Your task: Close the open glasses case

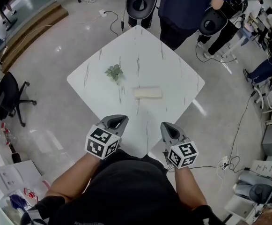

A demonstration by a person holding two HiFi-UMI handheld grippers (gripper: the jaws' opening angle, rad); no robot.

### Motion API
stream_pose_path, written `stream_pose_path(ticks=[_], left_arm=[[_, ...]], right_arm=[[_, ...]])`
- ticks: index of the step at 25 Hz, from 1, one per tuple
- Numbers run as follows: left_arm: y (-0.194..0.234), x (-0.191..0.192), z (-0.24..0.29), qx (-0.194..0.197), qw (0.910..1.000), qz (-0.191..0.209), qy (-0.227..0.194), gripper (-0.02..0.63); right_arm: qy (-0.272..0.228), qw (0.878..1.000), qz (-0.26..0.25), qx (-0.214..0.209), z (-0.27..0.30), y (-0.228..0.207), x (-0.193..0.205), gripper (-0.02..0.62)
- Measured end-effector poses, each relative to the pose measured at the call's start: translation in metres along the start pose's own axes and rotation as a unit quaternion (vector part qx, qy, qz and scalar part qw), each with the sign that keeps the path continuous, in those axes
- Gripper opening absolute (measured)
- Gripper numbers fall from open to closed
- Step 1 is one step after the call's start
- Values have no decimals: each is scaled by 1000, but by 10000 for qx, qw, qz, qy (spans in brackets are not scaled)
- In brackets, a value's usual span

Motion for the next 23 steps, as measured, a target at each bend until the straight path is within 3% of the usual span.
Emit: stream_pose_path(ticks=[23], left_arm=[[-2, 3, -1, 0, 10000, -65, -24, 5]], right_arm=[[55, 10000, -20, -20, -2, 2, 1, 2]])
Point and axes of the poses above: the fingertips, and each gripper's own axes: z forward along the fingers, y to its left, x out of its underside, the point moved 10 cm from there along -z, backward along the fingers, and after that the axes turned 6 degrees about y, right-handed, at the moved point
